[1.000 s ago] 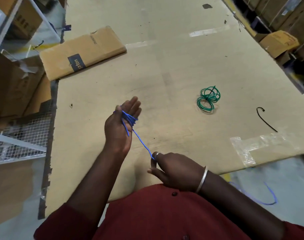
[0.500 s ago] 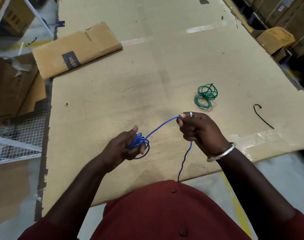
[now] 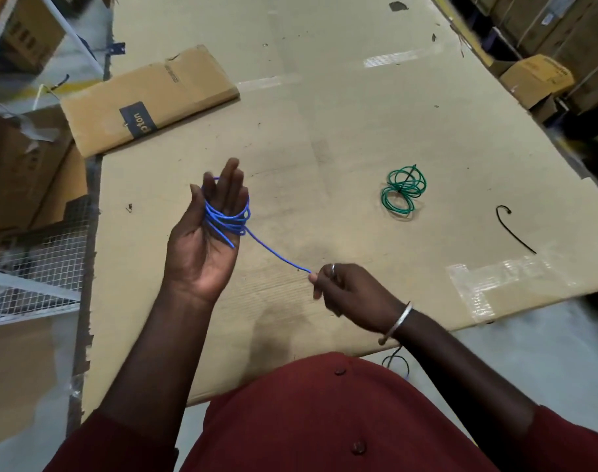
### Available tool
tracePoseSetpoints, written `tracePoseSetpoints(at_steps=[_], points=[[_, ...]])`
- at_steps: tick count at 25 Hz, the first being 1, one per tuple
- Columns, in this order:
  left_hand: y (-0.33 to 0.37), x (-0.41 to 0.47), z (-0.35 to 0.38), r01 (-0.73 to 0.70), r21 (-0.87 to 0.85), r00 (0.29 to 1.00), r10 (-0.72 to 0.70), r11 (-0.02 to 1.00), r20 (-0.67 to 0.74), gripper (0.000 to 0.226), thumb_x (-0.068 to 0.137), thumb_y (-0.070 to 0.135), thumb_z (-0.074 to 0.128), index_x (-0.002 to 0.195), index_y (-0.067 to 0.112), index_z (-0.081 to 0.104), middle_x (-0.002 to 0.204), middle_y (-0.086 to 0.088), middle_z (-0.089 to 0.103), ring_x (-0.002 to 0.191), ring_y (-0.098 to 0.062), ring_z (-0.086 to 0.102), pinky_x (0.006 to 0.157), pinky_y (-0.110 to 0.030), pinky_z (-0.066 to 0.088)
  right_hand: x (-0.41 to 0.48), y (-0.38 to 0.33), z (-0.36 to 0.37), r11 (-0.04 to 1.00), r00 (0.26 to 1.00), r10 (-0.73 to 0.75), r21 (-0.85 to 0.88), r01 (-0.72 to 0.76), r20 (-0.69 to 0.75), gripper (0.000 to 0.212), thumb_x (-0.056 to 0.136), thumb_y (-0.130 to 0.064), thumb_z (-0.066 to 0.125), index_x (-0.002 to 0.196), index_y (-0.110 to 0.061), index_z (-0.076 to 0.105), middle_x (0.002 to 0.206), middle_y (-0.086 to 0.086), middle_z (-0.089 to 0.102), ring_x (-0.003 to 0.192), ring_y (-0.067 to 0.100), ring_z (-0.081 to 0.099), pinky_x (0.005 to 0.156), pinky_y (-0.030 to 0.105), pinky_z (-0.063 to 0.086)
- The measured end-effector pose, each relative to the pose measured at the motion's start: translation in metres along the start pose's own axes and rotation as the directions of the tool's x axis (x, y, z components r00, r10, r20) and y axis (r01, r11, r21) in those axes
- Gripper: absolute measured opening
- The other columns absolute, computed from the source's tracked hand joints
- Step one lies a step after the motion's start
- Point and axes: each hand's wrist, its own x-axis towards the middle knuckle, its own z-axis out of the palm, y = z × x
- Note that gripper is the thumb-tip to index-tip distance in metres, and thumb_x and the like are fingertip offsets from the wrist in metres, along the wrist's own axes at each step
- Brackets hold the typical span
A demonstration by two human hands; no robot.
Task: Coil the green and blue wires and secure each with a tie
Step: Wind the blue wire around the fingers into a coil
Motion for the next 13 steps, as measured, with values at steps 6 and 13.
tracePoseSetpoints(at_steps=[6,13], points=[[-0.038,0.002,-0.033,0.012,0.946,0.995,0.095,0.323,-0.045,0.028,0.110,0.018,0.044,0.132,0.012,0.061,0.107,0.002,0.080,0.093,-0.015,0.077,0.089,-0.033,0.057,-0.044,-0.039,-0.004,0.987,0.970,-0.159,-0.004,0.162,0.182,0.033,0.108,-0.032,0.050,0.097,-0.018,0.078,0.053,-0.009,0.044,0.048,0.004,0.040,0.053,0.021,0.035],[-0.046,-0.037,-0.025,0.367,0.859,0.864,-0.473,0.358,-0.173,0.081,0.098,0.068,0.032,0.069,0.005,0.075,0.047,-0.002,0.013,0.052,-0.023,0.012,0.057,-0.030,0.022,-0.010,-0.039,-0.068,0.887,0.992,-0.052,0.450,0.099,-0.116,0.030,0.089,-0.017,0.046,0.071,-0.007,0.068,0.053,-0.003,0.027,0.047,0.015,0.026,0.047,0.024,0.023]])
